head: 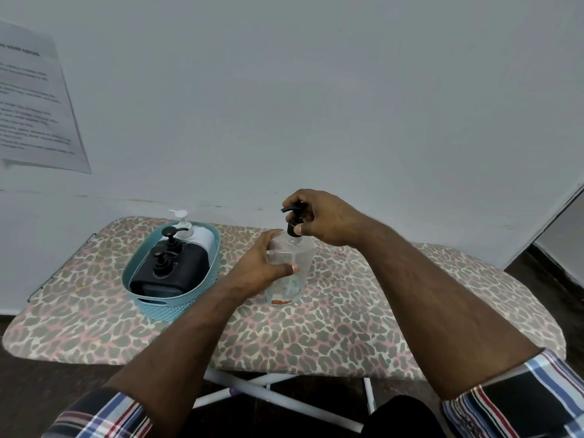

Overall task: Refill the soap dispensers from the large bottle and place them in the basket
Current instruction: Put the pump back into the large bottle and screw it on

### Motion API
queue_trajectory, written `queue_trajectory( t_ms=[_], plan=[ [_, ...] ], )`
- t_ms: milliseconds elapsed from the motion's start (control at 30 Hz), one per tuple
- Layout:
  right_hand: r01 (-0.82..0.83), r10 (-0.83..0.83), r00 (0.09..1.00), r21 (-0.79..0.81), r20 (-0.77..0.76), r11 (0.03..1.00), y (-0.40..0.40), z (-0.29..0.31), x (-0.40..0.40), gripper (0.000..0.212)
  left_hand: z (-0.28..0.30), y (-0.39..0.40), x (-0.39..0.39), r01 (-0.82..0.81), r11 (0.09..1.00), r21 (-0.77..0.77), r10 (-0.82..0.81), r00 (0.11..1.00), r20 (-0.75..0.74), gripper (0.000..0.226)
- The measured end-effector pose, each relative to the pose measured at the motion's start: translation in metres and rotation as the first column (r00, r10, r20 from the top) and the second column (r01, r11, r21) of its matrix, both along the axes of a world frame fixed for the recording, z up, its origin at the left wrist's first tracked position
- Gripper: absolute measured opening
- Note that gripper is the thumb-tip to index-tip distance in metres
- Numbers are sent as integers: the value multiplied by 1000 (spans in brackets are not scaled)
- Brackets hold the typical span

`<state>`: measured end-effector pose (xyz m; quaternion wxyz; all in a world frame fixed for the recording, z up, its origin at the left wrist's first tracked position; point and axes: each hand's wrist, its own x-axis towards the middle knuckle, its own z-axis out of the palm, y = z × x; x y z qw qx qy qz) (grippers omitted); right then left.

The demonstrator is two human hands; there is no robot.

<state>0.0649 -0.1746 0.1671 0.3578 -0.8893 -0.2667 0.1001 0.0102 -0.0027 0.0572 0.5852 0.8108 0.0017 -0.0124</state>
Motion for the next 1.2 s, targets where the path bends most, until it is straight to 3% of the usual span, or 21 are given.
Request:
queue_trajectory(
  t_ms=[100, 233, 367, 467, 700, 933, 1200],
  plan=[
    [1, -1, 999, -14, 32, 1000, 2, 1, 0, 44, 8, -4, -1, -12, 1000, -19, 12, 1000, 23, 76],
    [18, -18, 1000, -8, 13, 1000, 1, 2, 2, 54, 14, -7, 0, 7, 1000, -16, -6, 998, 55, 50],
    [-15, 19, 998, 54, -65, 998, -3, 3, 1, 53, 15, -4, 0, 3, 1000, -5, -3, 1000, 29, 55],
    [-50, 51, 995, 15, -84, 999, -4, 6, 1, 52, 14, -4, -3, 24, 1000, -18, -24, 1000, 7, 59],
    [66, -52, 990, -100, 130, 993, 0, -3, -6, 55, 14, -6, -7, 47, 997, -56, -47, 999, 15, 45],
    [-12, 12, 999, -14, -48, 1000, -7, 4, -6, 61, 10, -6, -6, 40, 997, -69, -40, 999, -7, 64],
    [10, 1, 996, -126, 93, 992, -1, 5, -6, 63, 13, -6, -7, 53, 996, -70, -54, 999, -1, 60]
  ],
)
